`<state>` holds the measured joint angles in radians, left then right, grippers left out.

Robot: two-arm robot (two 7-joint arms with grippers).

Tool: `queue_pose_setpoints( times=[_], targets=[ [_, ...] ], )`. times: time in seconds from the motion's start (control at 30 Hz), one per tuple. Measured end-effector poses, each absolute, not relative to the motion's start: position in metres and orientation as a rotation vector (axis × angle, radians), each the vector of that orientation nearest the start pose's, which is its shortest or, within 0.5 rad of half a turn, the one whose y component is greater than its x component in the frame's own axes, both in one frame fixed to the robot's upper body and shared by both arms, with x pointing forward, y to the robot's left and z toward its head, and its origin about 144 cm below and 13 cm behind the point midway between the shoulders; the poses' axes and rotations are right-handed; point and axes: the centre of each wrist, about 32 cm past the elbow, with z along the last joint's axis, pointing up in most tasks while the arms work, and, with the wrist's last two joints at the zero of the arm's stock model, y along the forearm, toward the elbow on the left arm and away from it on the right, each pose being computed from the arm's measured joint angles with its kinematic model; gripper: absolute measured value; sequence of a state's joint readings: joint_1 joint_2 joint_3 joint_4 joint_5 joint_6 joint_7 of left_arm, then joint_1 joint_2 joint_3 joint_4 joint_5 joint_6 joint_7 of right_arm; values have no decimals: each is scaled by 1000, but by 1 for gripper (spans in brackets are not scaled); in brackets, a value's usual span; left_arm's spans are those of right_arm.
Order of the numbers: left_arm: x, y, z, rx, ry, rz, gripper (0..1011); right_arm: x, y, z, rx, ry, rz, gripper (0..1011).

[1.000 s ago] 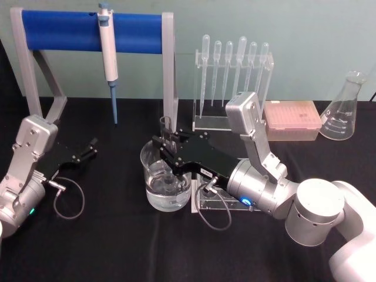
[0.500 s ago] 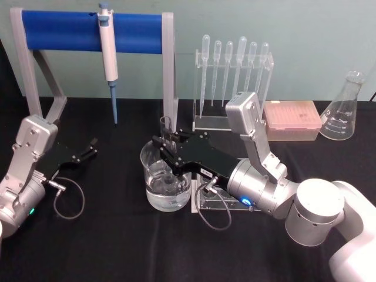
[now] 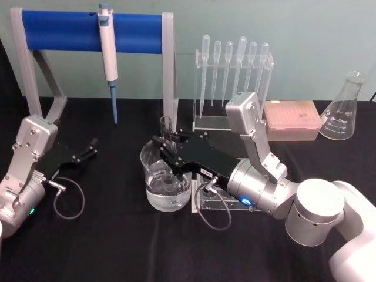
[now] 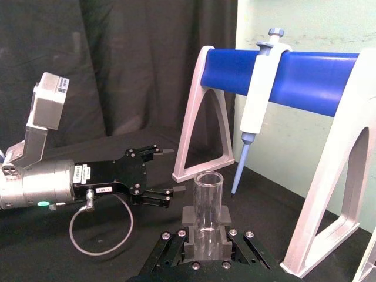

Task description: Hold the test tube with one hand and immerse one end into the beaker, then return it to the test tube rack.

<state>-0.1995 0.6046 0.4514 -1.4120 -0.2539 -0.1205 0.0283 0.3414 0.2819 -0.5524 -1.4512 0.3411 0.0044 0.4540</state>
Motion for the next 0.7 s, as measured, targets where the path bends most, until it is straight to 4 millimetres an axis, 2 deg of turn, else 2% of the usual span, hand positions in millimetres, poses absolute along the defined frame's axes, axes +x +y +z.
queue_pose_setpoints(
  times=[0.7],
  targets=[
    [489, 310, 1140, 304, -285, 1248, 1000, 516, -157, 1184, -24, -75, -631, 225]
  ],
)
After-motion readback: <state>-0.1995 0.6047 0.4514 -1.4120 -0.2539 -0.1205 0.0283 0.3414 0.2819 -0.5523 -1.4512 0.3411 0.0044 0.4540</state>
